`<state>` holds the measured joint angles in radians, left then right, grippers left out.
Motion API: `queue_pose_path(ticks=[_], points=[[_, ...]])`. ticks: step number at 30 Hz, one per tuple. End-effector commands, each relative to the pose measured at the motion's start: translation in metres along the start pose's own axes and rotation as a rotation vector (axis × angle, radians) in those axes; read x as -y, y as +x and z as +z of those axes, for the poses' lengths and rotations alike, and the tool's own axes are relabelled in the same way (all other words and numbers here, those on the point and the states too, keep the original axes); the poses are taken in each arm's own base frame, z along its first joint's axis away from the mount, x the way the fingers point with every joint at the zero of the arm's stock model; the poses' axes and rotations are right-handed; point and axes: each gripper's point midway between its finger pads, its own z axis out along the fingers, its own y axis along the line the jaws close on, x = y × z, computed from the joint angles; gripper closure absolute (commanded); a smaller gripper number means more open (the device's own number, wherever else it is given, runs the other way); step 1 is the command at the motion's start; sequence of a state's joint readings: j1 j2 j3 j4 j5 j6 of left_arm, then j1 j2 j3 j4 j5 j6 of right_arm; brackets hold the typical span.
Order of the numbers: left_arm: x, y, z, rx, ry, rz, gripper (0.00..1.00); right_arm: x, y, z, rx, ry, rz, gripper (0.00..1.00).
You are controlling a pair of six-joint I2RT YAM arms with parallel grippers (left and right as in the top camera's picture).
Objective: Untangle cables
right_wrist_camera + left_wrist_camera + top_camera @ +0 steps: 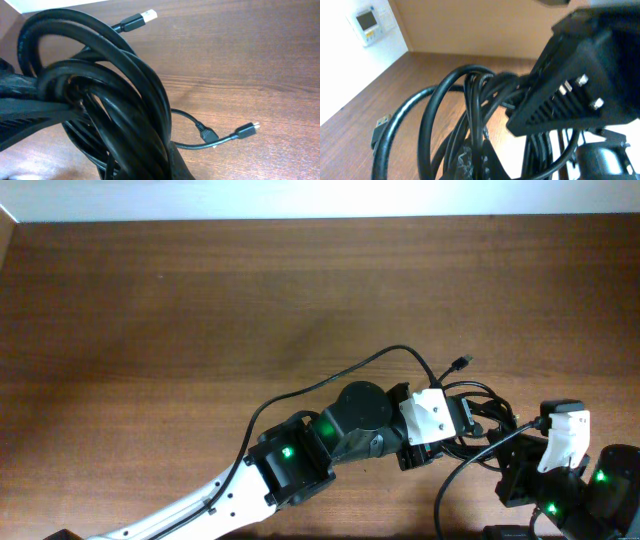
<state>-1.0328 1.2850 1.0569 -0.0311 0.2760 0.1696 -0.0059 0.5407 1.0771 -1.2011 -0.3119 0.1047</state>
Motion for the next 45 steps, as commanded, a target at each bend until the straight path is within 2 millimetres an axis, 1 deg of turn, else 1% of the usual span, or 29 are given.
queue_pose_path(ticks=[1,5,9,12,14,17,21,24,28,30,33,37,38,41,45], points=[[0.006,-0.025,-0.004,0.098,0.031,-0.126,1.0,0.001,-0.007,-0.005,0.025,0.019,-0.012,0.96],[0.005,-0.042,-0.007,0.16,0.041,-0.215,1.0,0.003,-0.007,-0.005,0.027,0.029,-0.011,0.96],[0.005,-0.052,-0.01,0.198,0.051,-0.285,1.0,0.009,-0.008,-0.005,0.03,0.06,-0.011,0.96],[0.009,-0.059,-0.014,0.221,0.078,-0.294,1.0,0.009,-0.008,-0.005,0.03,0.064,-0.011,0.96],[0.013,-0.066,-0.019,0.241,0.098,-0.284,1.0,0.014,-0.008,-0.006,0.033,0.092,-0.01,0.96],[0.02,-0.087,-0.037,0.31,0.132,-0.254,1.0,0.024,-0.009,-0.007,0.039,0.15,-0.01,0.96],[0.022,-0.102,-0.055,0.357,0.132,-0.237,1.0,0.027,-0.01,-0.007,0.041,0.169,-0.01,0.96],[0.022,-0.112,-0.067,0.389,0.127,-0.225,1.0,0.027,-0.01,-0.007,0.036,0.17,-0.055,0.96],[0.015,-0.121,-0.091,0.423,0.096,-0.214,1.0,0.031,-0.01,-0.008,0.039,0.192,-0.054,0.96],[0.007,-0.122,-0.1,0.426,0.067,-0.214,1.0,0.031,-0.01,-0.008,0.039,0.192,-0.054,0.96],[-0.003,-0.118,-0.107,0.412,0.031,-0.216,1.0,0.031,-0.01,-0.008,0.039,0.192,-0.054,0.96],[-0.023,-0.102,-0.11,0.357,-0.034,-0.239,1.0,0.031,-0.01,-0.008,0.039,0.192,-0.054,0.96],[-0.026,-0.098,-0.11,0.345,-0.042,-0.245,1.0,0.031,-0.01,-0.008,0.039,0.192,-0.054,0.96],[-0.027,-0.091,-0.108,0.318,-0.047,-0.259,1.0,0.031,-0.01,-0.008,0.039,0.192,-0.054,0.96],[-0.025,-0.079,-0.103,0.265,-0.035,-0.281,1.0,0.031,-0.01,-0.008,0.039,0.191,-0.053,0.96]])
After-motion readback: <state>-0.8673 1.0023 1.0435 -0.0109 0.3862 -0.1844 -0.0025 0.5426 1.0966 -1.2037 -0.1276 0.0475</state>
